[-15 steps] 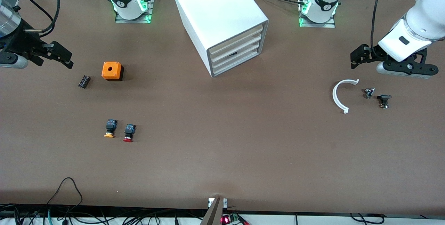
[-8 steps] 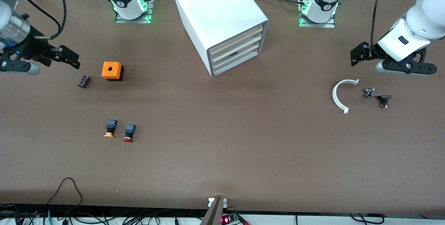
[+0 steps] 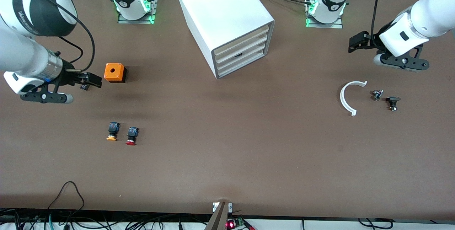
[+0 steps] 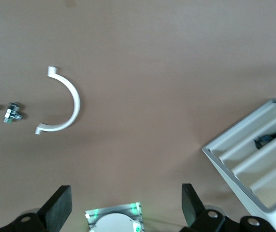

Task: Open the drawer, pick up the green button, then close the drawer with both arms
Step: 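Reach the left gripper toward the drawer while the right gripper advances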

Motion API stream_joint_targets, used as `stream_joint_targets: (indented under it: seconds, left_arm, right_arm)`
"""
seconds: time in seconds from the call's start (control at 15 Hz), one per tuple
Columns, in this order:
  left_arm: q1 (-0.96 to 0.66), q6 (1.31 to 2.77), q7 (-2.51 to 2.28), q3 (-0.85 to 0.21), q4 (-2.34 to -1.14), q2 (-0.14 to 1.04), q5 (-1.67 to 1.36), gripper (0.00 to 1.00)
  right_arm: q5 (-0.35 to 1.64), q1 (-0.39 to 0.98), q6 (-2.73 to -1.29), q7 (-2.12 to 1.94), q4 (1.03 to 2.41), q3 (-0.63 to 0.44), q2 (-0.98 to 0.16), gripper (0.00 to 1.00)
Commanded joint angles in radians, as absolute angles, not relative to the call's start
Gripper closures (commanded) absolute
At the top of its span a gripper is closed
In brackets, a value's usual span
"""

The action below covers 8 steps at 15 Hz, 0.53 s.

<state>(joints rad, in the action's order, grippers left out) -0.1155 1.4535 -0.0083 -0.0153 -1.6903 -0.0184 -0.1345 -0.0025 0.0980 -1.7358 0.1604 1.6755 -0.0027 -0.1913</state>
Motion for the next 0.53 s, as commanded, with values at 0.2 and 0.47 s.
stream_joint_targets:
  seconds: [0.2,0.47]
  left_arm:
    - [-0.13,1.356,0.012,-0.026,-1.678,0.018,-0.302,0.0]
    - [-0.129,1.347,0.147,-0.026,-1.697,0.081,-0.449,0.0]
  right_arm:
    - [0.025,0.103,-1.808,0.163,1.667,-0.003,-0.276,0.0]
    - [0.026,0.129,-1.851,0.179,1.664,-0.003,-0.322,0.0]
